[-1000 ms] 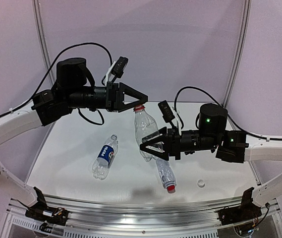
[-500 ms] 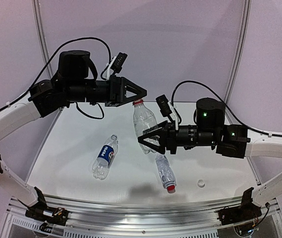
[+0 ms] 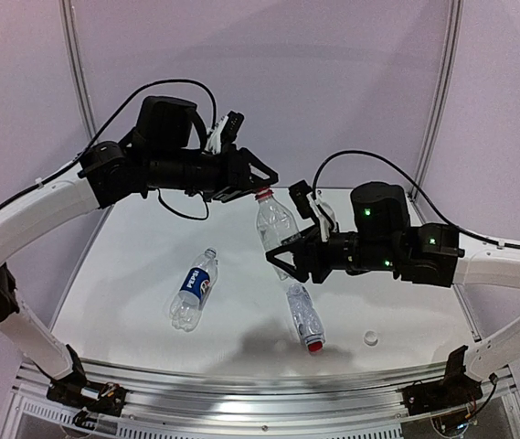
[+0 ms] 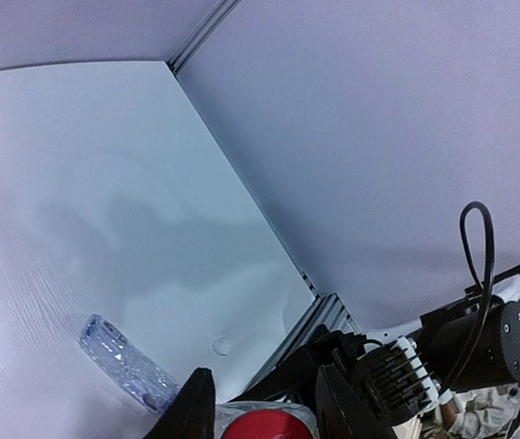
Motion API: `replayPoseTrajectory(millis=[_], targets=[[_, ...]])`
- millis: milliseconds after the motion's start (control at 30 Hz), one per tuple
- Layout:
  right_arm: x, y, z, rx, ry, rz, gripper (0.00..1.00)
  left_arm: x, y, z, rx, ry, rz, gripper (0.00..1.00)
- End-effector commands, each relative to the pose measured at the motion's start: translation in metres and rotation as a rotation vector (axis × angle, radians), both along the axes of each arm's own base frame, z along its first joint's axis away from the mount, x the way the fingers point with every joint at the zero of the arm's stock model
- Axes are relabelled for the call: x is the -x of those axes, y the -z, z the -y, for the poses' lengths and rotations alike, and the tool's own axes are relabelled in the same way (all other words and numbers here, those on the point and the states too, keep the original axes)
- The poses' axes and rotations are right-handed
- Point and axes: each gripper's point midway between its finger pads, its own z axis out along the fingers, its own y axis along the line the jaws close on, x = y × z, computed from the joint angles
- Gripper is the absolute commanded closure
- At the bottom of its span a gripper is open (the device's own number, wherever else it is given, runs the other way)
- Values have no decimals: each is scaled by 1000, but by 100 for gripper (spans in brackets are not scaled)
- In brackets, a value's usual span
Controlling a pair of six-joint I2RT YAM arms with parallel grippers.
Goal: Unscrew the bottle caps
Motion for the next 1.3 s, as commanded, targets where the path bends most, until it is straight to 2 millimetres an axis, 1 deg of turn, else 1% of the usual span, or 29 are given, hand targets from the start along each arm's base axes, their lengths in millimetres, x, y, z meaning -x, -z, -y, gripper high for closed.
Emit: replayPoseTrajectory(millis=[0, 100, 200, 267, 333, 367, 400, 433, 567, 700, 767, 867, 1100, 1167, 1267], targets=[[1, 6, 8, -13, 16, -22, 68, -5, -12, -7, 20, -8, 18, 45], [4, 9, 7, -21, 4, -40, 68, -6, -18, -13, 42, -12, 39, 29], [7, 12, 6, -29, -8, -56, 68, -2, -24, -23, 64, -9, 78, 17], [10, 8, 4, -57, -27, -57, 68, 4, -31, -35, 79, -2, 110, 13], [16, 2, 2, -94, -66, -58, 68, 12, -31, -43, 81, 19, 137, 12], [20, -7, -1, -136, -95, -49, 68, 17, -28, -46, 79, 39, 142, 12], [25, -11, -3, -165, -124, -48, 68, 23, -30, -50, 91, 56, 158, 12], [30, -16, -5, -194, -155, -49, 68, 28, -26, -52, 95, 79, 161, 13], [48, -27, -12, -280, -267, -76, 68, 46, -28, -59, 140, 152, 193, 16], [58, -30, -18, -318, -336, -107, 68, 58, -34, -54, 168, 213, 208, 21], [60, -32, -21, -324, -351, -109, 68, 61, -38, -48, 174, 233, 213, 22], [60, -35, -22, -326, -359, -110, 68, 62, -38, -38, 170, 260, 207, 25], [60, -33, -25, -322, -362, -120, 68, 65, -39, -22, 162, 306, 198, 36], [60, -34, -26, -322, -362, -120, 68, 66, -39, -20, 160, 314, 198, 41], [59, -34, -26, -322, -361, -121, 69, 67, -37, -18, 154, 322, 193, 51]])
